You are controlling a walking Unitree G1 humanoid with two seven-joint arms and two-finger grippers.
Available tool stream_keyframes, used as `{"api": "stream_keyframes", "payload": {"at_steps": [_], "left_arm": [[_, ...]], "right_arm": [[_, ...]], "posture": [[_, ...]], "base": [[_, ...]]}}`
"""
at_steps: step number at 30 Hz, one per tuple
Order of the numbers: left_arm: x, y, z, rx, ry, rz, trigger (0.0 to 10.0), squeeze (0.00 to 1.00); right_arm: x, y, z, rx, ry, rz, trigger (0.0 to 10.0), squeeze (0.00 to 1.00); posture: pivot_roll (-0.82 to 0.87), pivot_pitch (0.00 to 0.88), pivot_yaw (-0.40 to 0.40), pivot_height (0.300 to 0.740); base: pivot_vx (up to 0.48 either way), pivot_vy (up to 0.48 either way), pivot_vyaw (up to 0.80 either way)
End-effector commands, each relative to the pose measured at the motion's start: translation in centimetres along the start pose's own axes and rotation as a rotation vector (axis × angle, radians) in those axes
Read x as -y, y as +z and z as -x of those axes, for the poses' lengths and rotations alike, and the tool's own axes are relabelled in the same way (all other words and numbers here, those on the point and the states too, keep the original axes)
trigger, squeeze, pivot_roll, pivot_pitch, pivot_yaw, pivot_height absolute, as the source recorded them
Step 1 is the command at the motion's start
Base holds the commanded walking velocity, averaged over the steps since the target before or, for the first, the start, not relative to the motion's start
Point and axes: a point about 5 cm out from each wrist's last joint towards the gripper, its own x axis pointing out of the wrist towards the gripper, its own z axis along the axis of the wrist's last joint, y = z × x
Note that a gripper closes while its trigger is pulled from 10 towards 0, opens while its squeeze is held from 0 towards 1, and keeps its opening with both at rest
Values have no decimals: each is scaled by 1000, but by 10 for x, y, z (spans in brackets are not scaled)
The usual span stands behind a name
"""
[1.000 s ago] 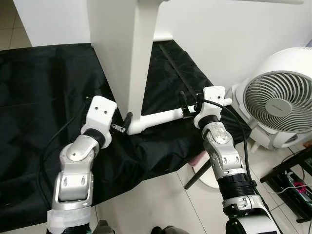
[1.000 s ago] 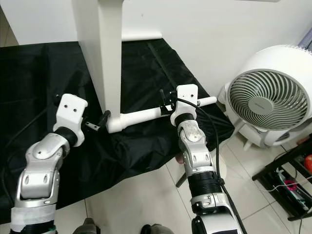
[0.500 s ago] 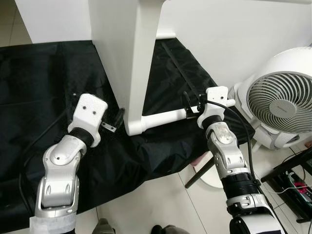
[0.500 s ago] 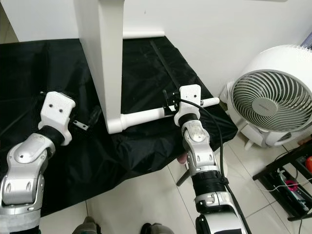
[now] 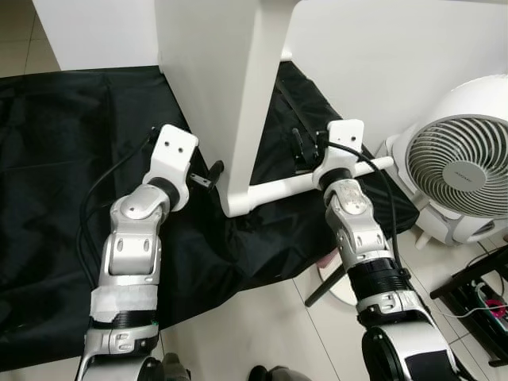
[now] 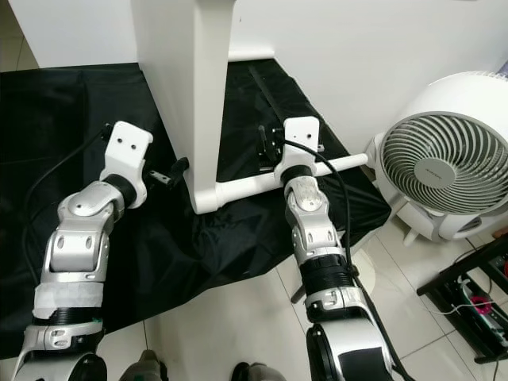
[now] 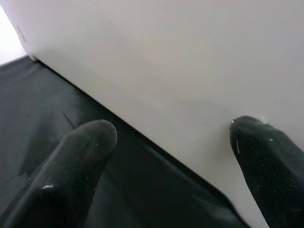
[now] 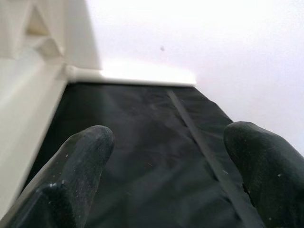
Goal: Building children table
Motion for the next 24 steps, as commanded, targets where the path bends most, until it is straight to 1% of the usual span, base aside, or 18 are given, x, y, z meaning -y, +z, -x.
{"api": "stream_keyframes", "payload": {"at_steps": [1,2,4,5,6,7,9,10,11,13,14,15,17,18,20,21,22,24], "left_arm": [[-13,4,-3,6,409,-7,10000,0],[-17,8,-6,7,445,-14,10000,0],[-17,8,-6,7,445,-14,10000,0],[-19,11,-8,7,476,-27,10000,0],[-24,15,-10,3,531,-38,10000,0],[-24,15,-10,3,531,-38,10000,0],[-31,20,-11,-11,624,-55,10000,0],[-31,20,-11,-11,624,-55,10000,0],[-34,20,-10,-24,654,-76,10000,0],[-36,19,-8,-34,674,-92,10000,0],[-39,16,-6,-35,677,-72,10000,0],[-39,16,-6,-35,677,-72,10000,0],[-44,11,0,-26,694,-51,10000,0],[-48,9,4,-3,714,-1,10000,0],[-48,9,4,-3,714,-1,10000,0],[-52,6,8,14,731,52,10000,0],[-54,3,10,27,740,87,10000,0],[-55,0,12,31,746,101,10000,0]], "right_arm": [[-6,4,-3,20,30,1,10000,0],[-12,7,-7,36,57,-18,10000,0],[-12,7,-7,36,57,-18,10000,0],[-16,10,-9,45,83,-27,10000,0],[-21,13,-12,52,119,-42,10000,0],[-21,13,-12,52,119,-42,10000,0],[-28,17,-17,62,174,-49,10000,0],[-28,17,-17,62,174,-49,10000,0],[-31,18,-18,65,193,-50,10000,0],[-33,19,-20,67,204,-46,10000,0],[-34,20,-20,70,212,-49,10000,0],[-34,20,-20,70,212,-49,10000,0],[-35,21,-21,76,217,-53,10000,0],[-36,22,-20,79,217,-56,10000,0],[-36,22,-20,79,217,-56,10000,0],[-36,21,-19,85,217,-60,10000,0],[-36,20,-18,86,215,-60,10000,0],[-36,18,-17,87,216,-62,10000,0]], "posture": [[161,135,-77,740],[165,154,-84,740],[165,154,-84,740],[167,167,-90,740],[168,177,-95,740],[168,177,-95,740],[170,194,-101,740],[170,194,-101,740],[168,202,-101,740],[167,207,-103,740],[165,219,-102,740],[165,219,-102,740],[163,226,-102,740],[161,232,-102,740],[161,232,-102,740],[160,241,-101,740],[156,247,-99,740],[153,251,-96,740]], "base": [[0,0,0],[0,0,0],[0,0,0],[0,0,0],[0,0,0],[0,0,0],[0,0,0],[0,0,0],[0,0,0],[0,0,0],[0,0,0],[0,0,0],[0,0,0],[0,0,0],[0,0,0],[0,0,0],[0,0,0],[0,0,0]]}}
